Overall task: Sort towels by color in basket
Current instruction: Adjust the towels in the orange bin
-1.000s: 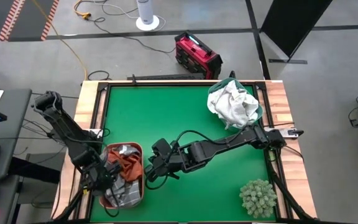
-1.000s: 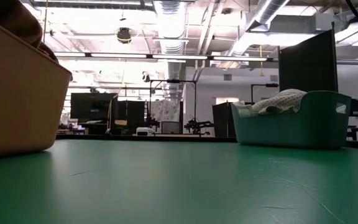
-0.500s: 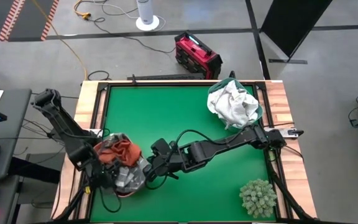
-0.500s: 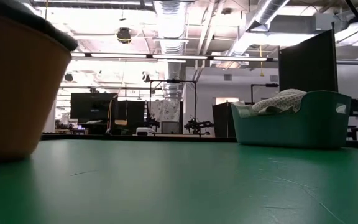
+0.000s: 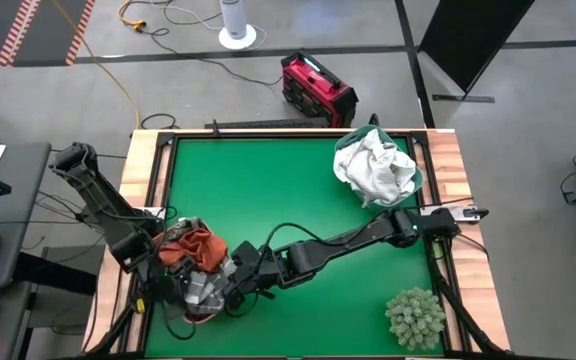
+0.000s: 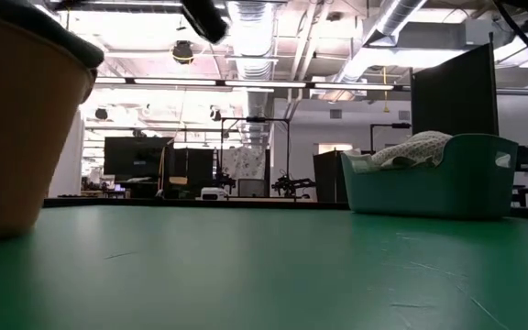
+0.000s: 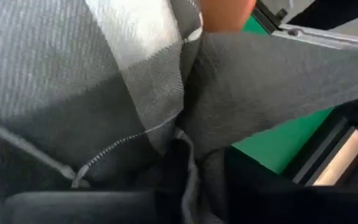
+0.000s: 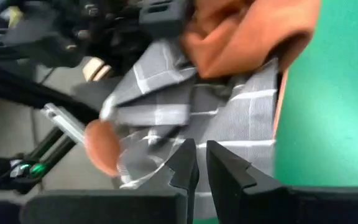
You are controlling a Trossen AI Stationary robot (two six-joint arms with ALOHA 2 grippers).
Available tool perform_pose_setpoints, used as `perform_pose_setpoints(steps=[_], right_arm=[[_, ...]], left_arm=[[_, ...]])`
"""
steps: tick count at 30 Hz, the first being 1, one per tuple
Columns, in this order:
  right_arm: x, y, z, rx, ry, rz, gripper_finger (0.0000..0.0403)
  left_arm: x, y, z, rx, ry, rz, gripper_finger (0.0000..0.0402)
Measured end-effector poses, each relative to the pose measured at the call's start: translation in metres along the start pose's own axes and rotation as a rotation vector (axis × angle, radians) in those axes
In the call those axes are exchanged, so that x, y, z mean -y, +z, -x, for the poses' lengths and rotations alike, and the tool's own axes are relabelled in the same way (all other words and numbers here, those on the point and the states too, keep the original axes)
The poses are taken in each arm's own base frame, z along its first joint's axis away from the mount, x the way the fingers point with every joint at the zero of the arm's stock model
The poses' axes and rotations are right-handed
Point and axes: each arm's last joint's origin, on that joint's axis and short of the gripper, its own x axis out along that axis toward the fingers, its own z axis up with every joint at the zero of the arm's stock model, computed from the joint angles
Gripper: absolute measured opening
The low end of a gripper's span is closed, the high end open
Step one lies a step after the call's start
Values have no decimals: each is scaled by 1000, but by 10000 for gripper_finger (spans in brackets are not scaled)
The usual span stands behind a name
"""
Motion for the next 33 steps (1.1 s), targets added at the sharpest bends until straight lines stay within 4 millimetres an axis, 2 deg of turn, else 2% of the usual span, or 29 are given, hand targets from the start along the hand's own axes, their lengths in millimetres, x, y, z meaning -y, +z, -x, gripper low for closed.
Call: perform_pose_setpoints(steps=[3, 7, 14, 23, 29, 33], right_arm=[[1, -3, -4, -30, 14, 8, 66], [5, -7, -7, -56, -14, 39, 66], [9, -8, -6, -77, -54, 70, 66], [11, -9, -6, -77, -87, 127, 65], [10, -7, -6, -69, -65, 171, 65], [11, -5, -7, -88, -48, 172, 65]], left_arm=[[-2, 1, 0, 11, 4, 20, 81], [-3, 2, 1, 19, -1, 52, 79], [-5, 8, 1, 76, 22, 91, 9], [-14, 9, 5, 137, 223, 108, 3], [-33, 4, -4, 174, 332, 193, 3], [-45, 0, -8, 188, 369, 247, 16]])
